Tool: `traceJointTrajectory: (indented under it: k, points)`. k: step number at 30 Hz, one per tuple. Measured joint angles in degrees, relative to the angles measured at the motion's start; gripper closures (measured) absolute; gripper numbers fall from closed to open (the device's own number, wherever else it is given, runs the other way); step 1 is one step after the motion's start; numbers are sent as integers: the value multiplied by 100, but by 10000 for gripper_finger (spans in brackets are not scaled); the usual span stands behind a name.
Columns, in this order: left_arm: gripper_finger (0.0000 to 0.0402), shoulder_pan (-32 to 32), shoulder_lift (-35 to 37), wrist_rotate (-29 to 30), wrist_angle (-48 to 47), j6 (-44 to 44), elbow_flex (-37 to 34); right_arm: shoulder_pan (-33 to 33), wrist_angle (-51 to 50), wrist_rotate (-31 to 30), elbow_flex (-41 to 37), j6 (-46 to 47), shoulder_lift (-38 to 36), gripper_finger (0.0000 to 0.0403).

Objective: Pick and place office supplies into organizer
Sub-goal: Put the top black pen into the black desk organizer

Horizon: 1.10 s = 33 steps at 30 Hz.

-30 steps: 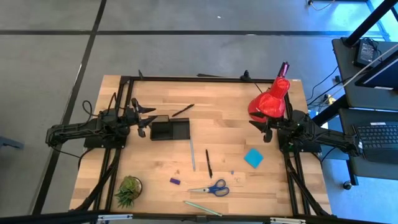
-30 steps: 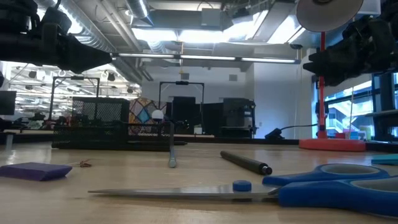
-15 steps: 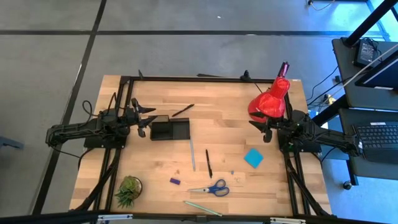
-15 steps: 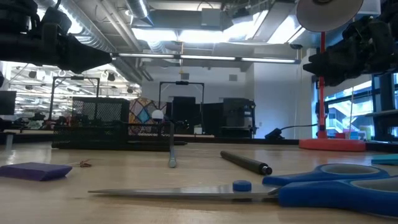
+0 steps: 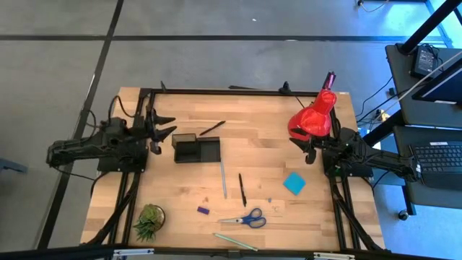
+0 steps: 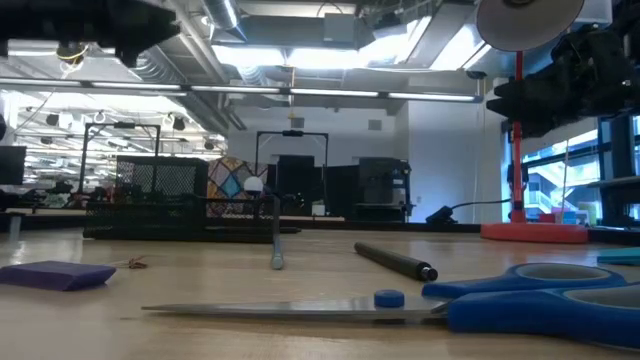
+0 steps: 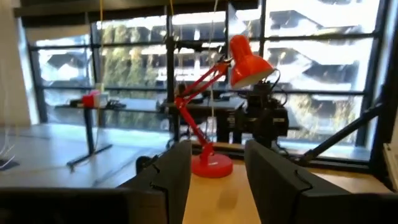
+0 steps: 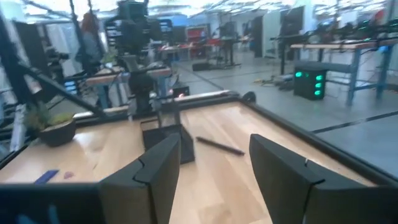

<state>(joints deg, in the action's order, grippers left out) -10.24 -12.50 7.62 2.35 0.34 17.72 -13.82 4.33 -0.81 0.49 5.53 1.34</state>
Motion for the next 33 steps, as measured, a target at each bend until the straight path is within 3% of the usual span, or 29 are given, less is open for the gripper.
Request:
traceJointTrajectory:
  k: [7,16,21,26,33]
  points:
    - [272,-28,-2536,944,-845,236,1552,0,93,-113,0,-140,0,208]
    - [272,-624,-5300,879,-3032,43,4071,0,101,-113,0,-126,0,208]
    - [272,-1109,-6501,415,-3965,42,5234,0,101,-110,1,-66,0,208]
    - [272,-1468,-7523,18,-4247,44,5866,0,65,-110,0,21,0,208]
    - [272,-1665,-8703,-252,-4259,284,6119,0,36,-109,0,18,0,208]
